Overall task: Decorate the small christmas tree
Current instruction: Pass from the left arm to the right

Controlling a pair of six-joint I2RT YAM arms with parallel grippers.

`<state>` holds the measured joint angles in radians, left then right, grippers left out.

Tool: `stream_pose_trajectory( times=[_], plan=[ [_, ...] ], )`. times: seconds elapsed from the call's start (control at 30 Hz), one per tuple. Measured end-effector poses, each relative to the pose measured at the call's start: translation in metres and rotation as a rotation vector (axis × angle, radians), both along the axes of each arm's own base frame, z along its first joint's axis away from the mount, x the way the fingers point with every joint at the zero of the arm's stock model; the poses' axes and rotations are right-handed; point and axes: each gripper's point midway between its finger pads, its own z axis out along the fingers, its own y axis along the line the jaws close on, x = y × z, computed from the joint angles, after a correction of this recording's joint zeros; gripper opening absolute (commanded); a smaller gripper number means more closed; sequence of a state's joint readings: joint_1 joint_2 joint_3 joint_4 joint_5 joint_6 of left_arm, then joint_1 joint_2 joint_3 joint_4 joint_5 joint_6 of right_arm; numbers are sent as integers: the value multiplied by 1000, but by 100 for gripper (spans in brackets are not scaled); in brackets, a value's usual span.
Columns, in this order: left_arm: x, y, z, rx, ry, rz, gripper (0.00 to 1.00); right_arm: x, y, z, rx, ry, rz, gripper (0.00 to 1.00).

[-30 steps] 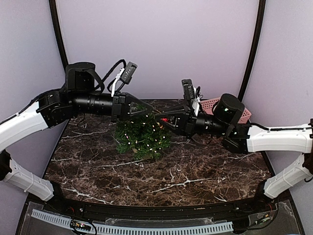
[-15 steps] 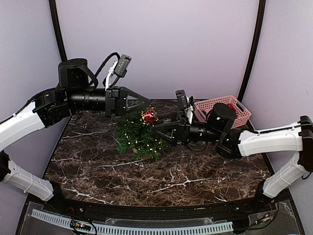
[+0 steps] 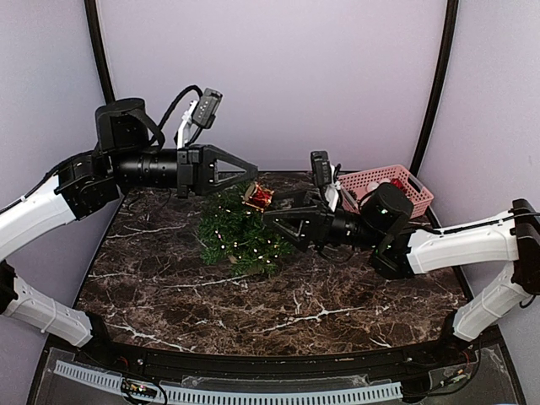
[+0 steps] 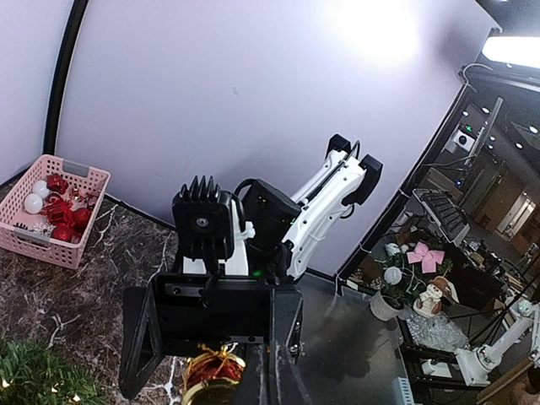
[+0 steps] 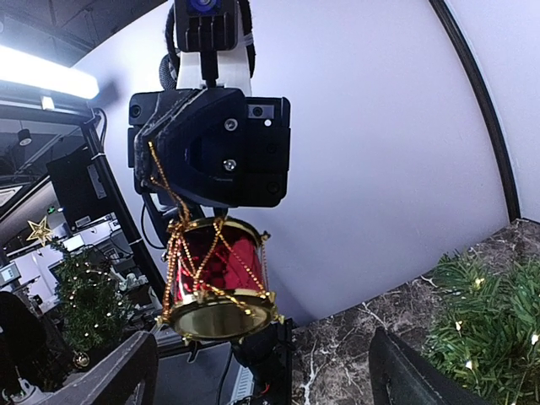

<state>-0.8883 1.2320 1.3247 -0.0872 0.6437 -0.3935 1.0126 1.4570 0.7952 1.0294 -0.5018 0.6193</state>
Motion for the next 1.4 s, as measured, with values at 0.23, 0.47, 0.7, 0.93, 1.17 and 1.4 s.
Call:
stream_pose_trajectory(
  times=[0.23,0.47,0.7,0.93,1.17,1.4],
  plan=[
    [-1,0,2,-9,-2,-8,0,0,2,10,26,14,-15,96],
    [2,0,0,-5,-1,9,0,8,1,16,55,59,-119,96],
    [4,0,-4,2,4,19,0,4,-2,26,69,41,-182,83],
    [5,0,-6,2,7,23,0,7,-1,27,65,40,-197,70],
    [5,0,-3,-7,4,23,0,9,3,25,61,46,-195,69],
    [5,0,-3,-10,2,23,0,12,10,18,46,54,-195,76]
  ],
)
